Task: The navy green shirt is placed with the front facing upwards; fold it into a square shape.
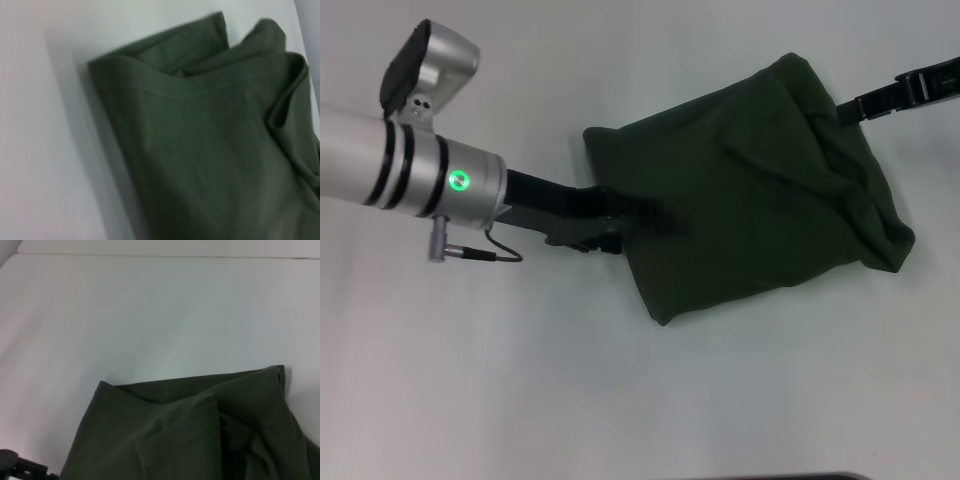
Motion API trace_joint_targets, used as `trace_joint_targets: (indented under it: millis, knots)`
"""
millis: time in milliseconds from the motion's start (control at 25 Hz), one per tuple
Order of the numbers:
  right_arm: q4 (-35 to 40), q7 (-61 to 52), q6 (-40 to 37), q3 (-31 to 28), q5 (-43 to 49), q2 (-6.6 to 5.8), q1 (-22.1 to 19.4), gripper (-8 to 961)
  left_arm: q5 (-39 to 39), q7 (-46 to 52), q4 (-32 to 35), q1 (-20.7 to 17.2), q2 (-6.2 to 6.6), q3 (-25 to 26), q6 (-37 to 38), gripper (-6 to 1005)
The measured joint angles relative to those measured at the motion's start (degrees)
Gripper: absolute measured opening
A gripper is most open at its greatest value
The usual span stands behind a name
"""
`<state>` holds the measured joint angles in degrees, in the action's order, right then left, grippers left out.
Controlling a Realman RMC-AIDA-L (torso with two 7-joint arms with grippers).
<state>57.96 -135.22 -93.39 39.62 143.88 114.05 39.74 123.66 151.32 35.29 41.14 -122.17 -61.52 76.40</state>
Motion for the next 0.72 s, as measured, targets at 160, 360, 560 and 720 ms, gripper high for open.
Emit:
trace_joint_targets:
  millis: [160, 360, 560, 720]
  knots:
    - [0.0, 0.4, 0.0, 0.0, 0.0, -0.15, -0.1, 523, 0.0, 0.0, -1.3, 0.6, -1.05, 0.0, -1.7, 909]
    - [0.0, 0.4, 0.1, -0.2, 0.0, -0.23, -0.2, 520, 0.5, -0.2, -3.3, 2.3, -1.64, -0.8, -2.6, 906]
    - [0.0, 0.5, 0.1, -0.2, -0.1, -0.21, -0.5, 521, 1.0, -2.1, -3.5, 2.9, -1.3, -1.1, -3.1, 904]
    - [0.0, 0.4, 0.0, -0.3, -0.3, -0.18, -0.9, 521, 1.1, -3.2, -3.3, 2.9, -1.2, -1.5, -3.4, 821]
